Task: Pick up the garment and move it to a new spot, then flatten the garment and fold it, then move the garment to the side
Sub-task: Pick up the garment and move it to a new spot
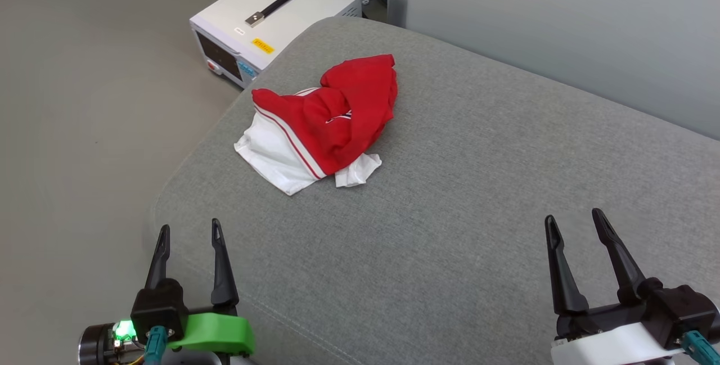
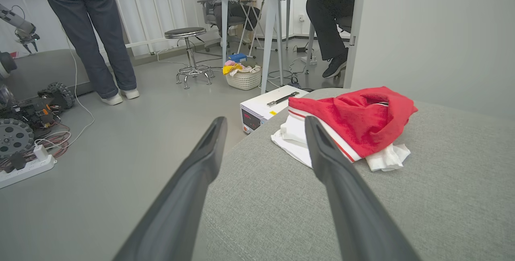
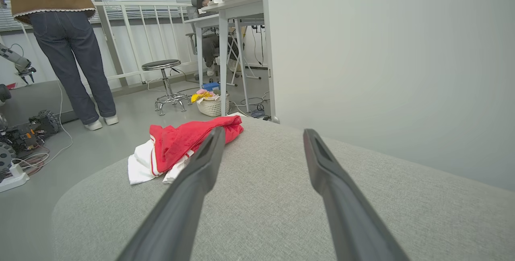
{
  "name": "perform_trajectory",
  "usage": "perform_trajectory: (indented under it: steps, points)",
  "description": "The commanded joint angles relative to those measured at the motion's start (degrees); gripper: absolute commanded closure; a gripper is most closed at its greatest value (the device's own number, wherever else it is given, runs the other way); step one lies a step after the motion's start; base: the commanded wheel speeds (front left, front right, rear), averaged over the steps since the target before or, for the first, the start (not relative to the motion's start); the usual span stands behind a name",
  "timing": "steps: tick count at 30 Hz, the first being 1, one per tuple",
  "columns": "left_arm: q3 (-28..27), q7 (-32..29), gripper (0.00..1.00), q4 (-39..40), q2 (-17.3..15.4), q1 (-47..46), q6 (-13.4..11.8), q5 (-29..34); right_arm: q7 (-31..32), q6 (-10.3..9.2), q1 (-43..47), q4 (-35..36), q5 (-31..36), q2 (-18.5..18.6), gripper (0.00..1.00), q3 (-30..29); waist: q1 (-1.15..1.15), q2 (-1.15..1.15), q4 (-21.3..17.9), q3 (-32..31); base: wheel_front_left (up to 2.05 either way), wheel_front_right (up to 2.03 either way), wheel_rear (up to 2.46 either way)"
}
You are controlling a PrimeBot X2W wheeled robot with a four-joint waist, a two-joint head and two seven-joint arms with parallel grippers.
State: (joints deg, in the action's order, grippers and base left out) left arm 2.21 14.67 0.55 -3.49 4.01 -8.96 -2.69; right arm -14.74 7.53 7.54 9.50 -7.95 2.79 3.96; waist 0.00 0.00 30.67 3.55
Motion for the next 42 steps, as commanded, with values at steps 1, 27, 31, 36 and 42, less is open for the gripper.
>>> perform_trajectory:
  steps: [1, 27, 31, 36, 42]
  points:
    - [-0.30, 0.33, 0.00, -0.12, 0.36, -0.35, 0.33, -0.48, -0.26, -0.04, -0.98, -0.04, 0.57, 0.09, 0.00, 0.10, 0.00, 0.00, 0.78, 0.40, 0.00, 0.00, 0.00]
    - [-2.32, -1.49, 0.00, -22.22, -15.89, -44.42, 16.41, -15.36, -0.26, -0.04, -9.09, 4.87, 5.82, 0.09, 0.00, 0.49, 0.00, 0.00, -14.23, 13.69, 0.00, 0.00, 0.00]
    - [7.23, -11.51, 0.00, -27.15, -20.60, -51.29, 16.43, -24.85, -0.26, -0.04, -10.66, 5.98, 6.36, 0.09, 0.00, -0.56, 0.00, 0.00, -15.24, 15.61, 0.00, 0.00, 0.00]
    - [17.66, -29.43, 0.00, -29.92, -25.51, -56.90, 16.44, -36.43, -0.26, -0.04, -11.79, 6.79, 6.39, 0.09, 0.00, -1.33, 0.00, 0.00, -16.30, 17.59, 0.00, 0.00, 0.00]
    - [28.91, -46.51, 0.00, -29.24, -30.85, -60.93, 16.44, -45.49, -0.26, -0.04, -12.86, 7.46, 6.39, 0.09, 0.00, -2.10, 0.00, 0.00, -17.79, 20.22, 0.00, 0.00, 0.00]
